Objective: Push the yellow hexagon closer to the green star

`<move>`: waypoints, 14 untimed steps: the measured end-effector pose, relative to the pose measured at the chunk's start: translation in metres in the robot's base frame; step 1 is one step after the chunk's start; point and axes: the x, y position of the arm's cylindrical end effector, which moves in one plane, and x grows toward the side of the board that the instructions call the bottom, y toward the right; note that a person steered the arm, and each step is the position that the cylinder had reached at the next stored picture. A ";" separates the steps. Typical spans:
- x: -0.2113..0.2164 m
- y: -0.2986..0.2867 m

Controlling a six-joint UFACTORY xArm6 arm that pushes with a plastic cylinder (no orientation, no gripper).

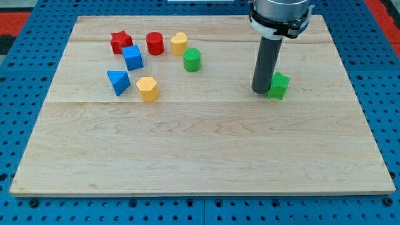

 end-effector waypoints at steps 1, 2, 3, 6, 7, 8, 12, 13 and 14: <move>0.047 -0.031; 0.061 -0.107; 0.054 -0.190; 0.003 -0.233; -0.004 -0.239; -0.014 -0.220; -0.056 -0.145; -0.058 -0.127; -0.042 -0.122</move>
